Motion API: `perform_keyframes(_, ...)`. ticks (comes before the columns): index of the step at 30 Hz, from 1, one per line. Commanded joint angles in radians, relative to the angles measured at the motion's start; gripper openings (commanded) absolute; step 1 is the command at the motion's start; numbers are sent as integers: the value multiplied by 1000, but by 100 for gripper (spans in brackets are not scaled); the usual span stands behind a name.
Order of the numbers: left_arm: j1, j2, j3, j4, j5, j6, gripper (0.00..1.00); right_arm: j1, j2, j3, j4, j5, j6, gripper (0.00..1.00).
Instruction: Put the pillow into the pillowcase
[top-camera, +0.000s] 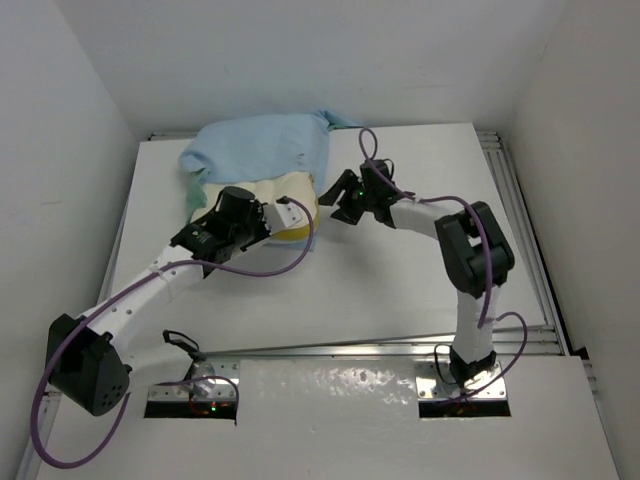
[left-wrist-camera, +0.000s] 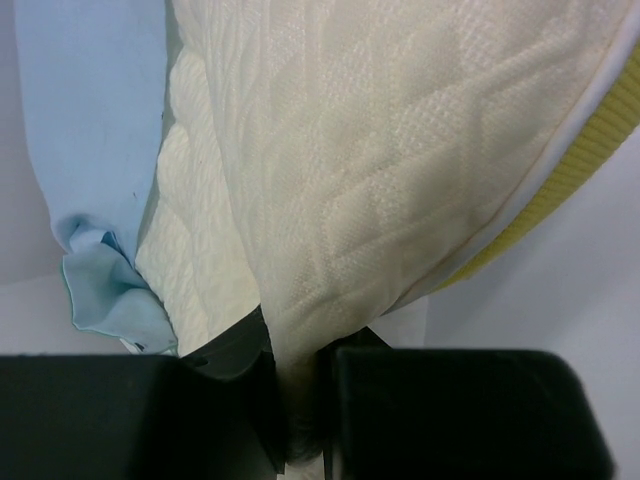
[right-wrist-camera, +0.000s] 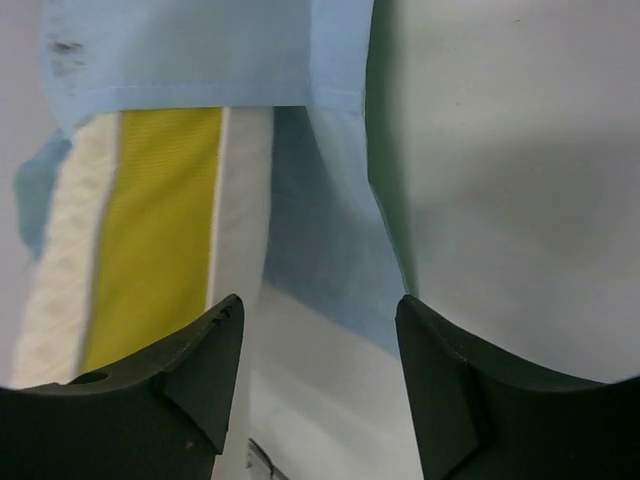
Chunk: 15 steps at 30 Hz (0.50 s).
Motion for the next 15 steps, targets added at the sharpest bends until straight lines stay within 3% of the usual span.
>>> perform_keyframes(1, -1, -35, 78, 98, -17, 25, 0, 33, 85, 65, 59, 26, -53, 62)
perform_keyframes(8, 1, -38, 89, 91, -23, 19, 0, 91, 276, 193, 88, 18, -52, 64)
perform_keyframes(10, 1, -40, 98, 85, -18, 10, 0, 96, 317, 185, 148, 13, -5, 59)
perform_keyframes(14, 1, -37, 101, 87, -12, -6, 0, 102, 351, 150, 243, -20, 48, 4)
perform_keyframes(15, 1, -32, 98, 89, -12, -9, 0, 102, 328, 126, 296, -29, 75, 0)
